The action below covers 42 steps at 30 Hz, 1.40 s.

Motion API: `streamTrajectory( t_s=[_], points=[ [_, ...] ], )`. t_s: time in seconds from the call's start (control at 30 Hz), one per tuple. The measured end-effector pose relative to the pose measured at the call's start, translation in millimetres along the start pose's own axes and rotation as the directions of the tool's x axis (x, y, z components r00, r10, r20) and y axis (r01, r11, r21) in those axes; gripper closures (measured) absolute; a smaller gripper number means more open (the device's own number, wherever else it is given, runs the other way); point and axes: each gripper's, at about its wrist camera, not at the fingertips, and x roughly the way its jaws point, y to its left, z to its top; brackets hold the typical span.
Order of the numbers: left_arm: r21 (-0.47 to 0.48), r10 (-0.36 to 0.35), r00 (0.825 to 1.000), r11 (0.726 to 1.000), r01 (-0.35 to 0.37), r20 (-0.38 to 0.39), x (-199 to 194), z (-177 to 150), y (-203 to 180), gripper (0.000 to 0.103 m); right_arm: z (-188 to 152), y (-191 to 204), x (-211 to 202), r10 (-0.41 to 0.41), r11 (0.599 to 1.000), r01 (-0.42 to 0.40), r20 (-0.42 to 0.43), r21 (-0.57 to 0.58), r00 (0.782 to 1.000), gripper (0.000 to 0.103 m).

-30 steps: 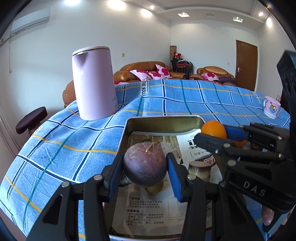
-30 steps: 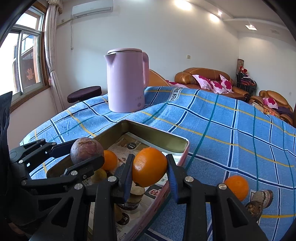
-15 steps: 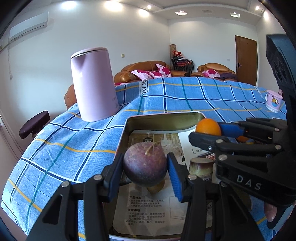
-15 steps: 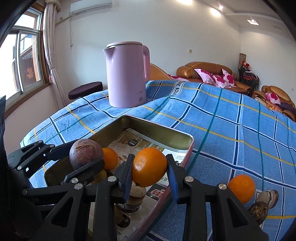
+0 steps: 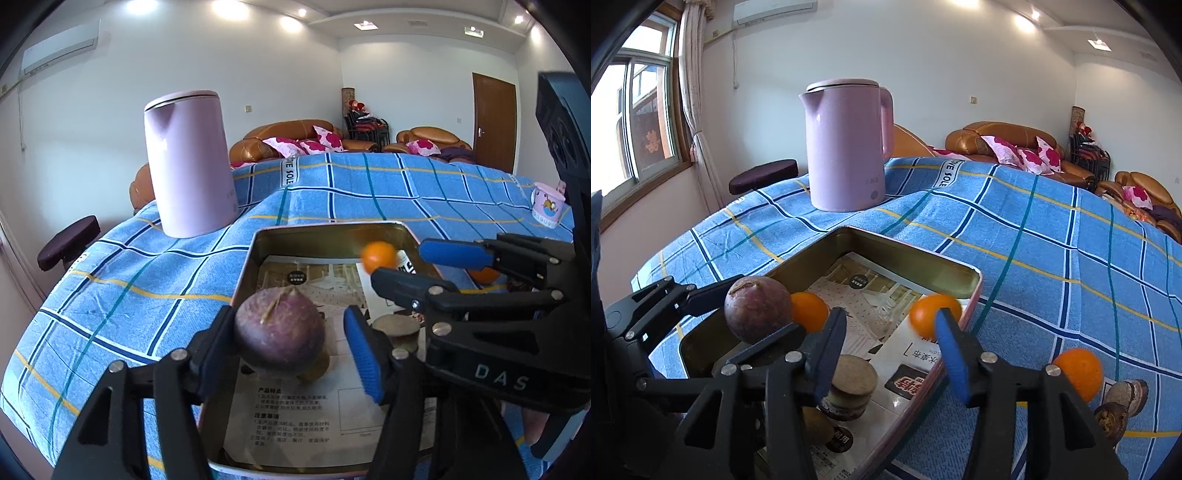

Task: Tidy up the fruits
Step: 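Lower the passion fruit into the tin and open the left tool while the right tool releases the orange, then withdraw both open tools from the tin toward the remaining items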

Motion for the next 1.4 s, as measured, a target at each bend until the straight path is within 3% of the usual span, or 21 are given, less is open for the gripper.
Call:
streamTrajectory(
  t_s=[0.07, 0.23, 0.37, 0.5, 0.8, 1.07, 1.23, 1.4],
  points=[
    [0.000, 0.002, 1.000, 1.000, -0.002, 0.005, -1.3, 0.1, -0.5, 0.040, 0.0, -0.4, -1.5, -0.007, 1.000, 0.007, 0.006, 0.003, 1.000, 0.047],
    [-0.019, 0.010, 1.000, 1.000, -0.010, 0.022, -5.6, 2.2, 4.2, 0.025, -1.0, -6.8, -6.6, -0.020, 0.999, 0.019, 0.027, 0.038, 0.999, 0.035],
    [-0.010, 0.009, 0.999, 1.000, -0.009, 0.033, -9.4, 3.9, 1.0, 0.023, -2.1, -10.7, -11.6, -0.035, 0.998, 0.032, 0.043, 0.051, 0.998, 0.035],
    [-0.014, 0.015, 0.999, 1.000, -0.014, 0.043, -11.3, 4.6, -0.2, 0.013, -4.2, -13.8, -18.8, -0.049, 0.997, 0.046, 0.051, 0.057, 0.997, 0.035],
    [-0.013, -0.001, 0.997, 1.000, 0.002, 0.078, -24.6, 10.0, -15.2, 0.011, -15.8, -39.8, -54.3, -0.098, 0.990, 0.090, 0.075, 0.104, 0.992, 0.034],
    [-0.037, -0.050, 0.994, 0.998, 0.054, 0.098, -32.2, 17.5, -36.1, 0.010, -49.7, -83.8, -94.3, -0.226, 0.969, 0.220, 0.035, 0.114, 0.974, 0.034],
    [-0.001, -0.093, 0.992, 0.996, 0.094, 0.088, -33.2, 17.7, -63.8, 0.010, -65.2, -112.2, -115.3, -0.298, 0.944, 0.292, 0.016, 0.155, 0.955, 0.034],
    [0.047, -0.127, 0.989, 0.991, 0.123, 0.078, -32.3, 17.5, -91.5, 0.010, -75.3, -131.0, -123.7, -0.310, 0.933, 0.308, -0.017, 0.186, 0.951, 0.034]
  ],
)
